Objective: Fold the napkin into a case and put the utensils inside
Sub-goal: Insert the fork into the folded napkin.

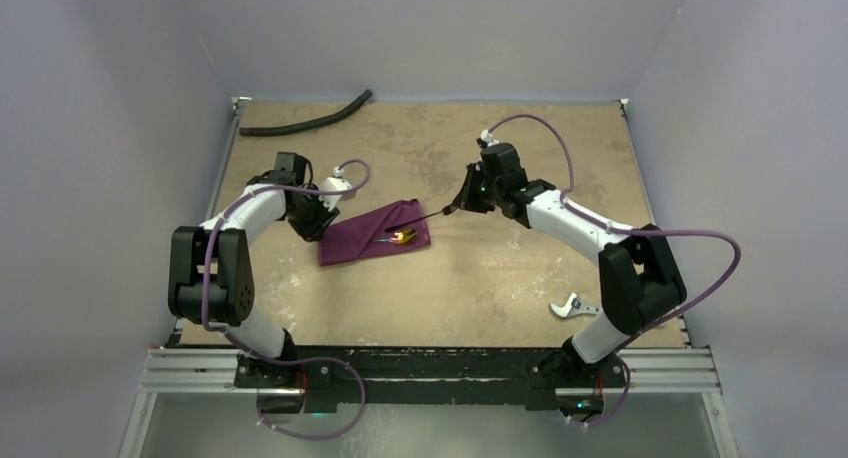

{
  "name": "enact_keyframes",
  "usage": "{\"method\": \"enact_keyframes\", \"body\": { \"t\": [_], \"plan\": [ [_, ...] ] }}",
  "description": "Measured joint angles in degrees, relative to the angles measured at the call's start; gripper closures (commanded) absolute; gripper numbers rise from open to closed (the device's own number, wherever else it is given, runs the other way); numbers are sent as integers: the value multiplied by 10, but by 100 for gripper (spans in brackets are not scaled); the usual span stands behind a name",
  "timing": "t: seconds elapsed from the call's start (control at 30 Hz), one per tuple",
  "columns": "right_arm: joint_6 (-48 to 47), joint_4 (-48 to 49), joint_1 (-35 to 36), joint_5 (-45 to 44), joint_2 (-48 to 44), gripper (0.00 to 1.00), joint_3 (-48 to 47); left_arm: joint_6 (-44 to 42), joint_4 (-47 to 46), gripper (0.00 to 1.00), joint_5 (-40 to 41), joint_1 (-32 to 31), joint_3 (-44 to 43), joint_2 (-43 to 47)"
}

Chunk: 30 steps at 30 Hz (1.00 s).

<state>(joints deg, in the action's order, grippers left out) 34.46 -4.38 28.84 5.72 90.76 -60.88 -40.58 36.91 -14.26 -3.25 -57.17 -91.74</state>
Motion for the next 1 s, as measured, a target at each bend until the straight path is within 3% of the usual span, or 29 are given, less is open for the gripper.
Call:
{"method": "enact_keyframes", "body": {
  "t": [1.0],
  "plan": [
    [16,62,74,30,122,100,-81,-26,-4,69,7,2,1,-3]
  ]
}}
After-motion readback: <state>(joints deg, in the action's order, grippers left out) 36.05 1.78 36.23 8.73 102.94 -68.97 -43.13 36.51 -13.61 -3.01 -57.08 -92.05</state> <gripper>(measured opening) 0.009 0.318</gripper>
